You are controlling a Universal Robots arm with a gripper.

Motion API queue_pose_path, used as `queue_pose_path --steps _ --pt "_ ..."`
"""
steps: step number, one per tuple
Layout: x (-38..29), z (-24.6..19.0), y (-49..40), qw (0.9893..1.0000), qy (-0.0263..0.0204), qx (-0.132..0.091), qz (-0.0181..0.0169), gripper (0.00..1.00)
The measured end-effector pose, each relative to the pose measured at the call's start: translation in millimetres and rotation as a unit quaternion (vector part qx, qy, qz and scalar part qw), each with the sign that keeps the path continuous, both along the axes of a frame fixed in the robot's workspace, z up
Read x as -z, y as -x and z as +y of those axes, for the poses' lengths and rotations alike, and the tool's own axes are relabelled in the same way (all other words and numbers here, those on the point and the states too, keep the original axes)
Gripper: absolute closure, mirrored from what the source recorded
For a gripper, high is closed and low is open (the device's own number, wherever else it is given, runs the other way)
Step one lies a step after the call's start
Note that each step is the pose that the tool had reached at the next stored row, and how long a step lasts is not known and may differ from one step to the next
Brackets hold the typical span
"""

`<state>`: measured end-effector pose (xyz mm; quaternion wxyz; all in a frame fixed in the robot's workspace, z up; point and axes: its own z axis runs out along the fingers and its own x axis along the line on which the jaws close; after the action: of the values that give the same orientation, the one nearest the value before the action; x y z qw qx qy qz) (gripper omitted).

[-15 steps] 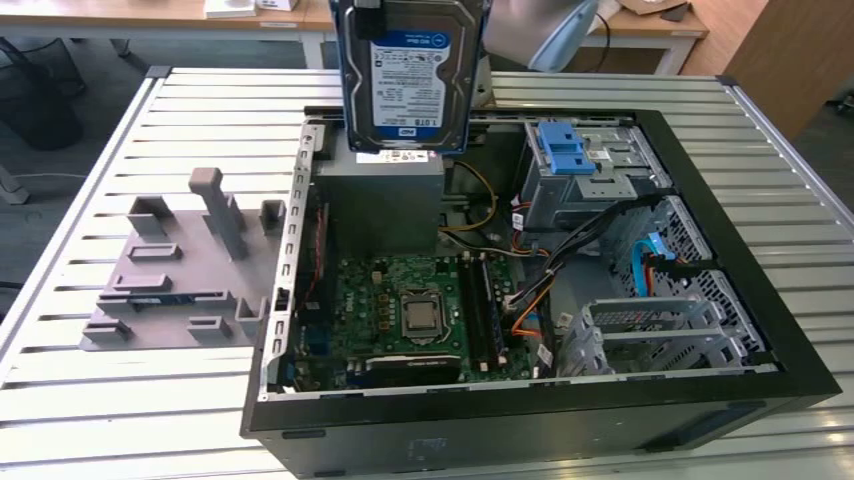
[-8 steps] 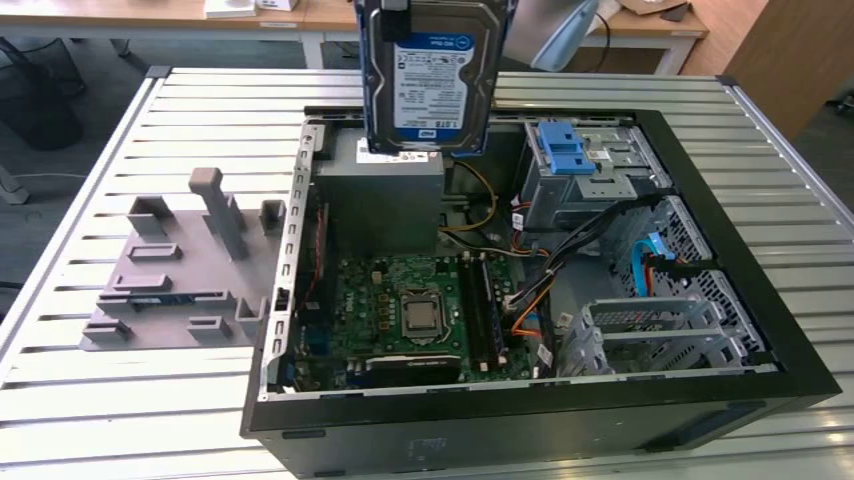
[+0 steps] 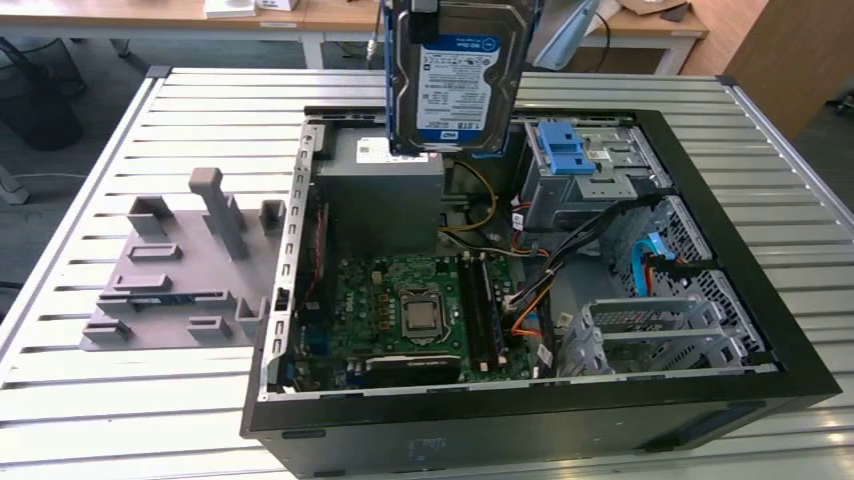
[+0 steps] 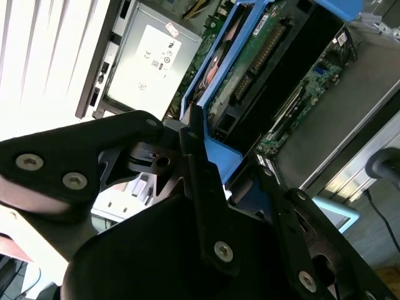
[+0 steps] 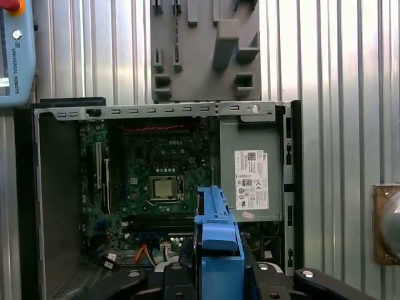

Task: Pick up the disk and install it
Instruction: 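Pick up the disk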

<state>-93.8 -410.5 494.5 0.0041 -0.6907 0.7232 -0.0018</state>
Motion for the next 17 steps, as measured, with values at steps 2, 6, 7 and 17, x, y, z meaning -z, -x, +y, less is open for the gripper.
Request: queue_pose_path --steps 2,6,7,17 --pt "0.0 -0.5 -5.0 1.0 0.0 0.0 0.0 0.64" --pt "0.0 -2.5 -11.1 1.0 0.0 0.0 0.0 0.64" --pt "0.0 -3.6 -11.5 1.0 0.0 0.0 0.0 0.64" --pt "0.1 -13.7 -14.8 0.9997 -0.0228 0.0 0.0 0.64"
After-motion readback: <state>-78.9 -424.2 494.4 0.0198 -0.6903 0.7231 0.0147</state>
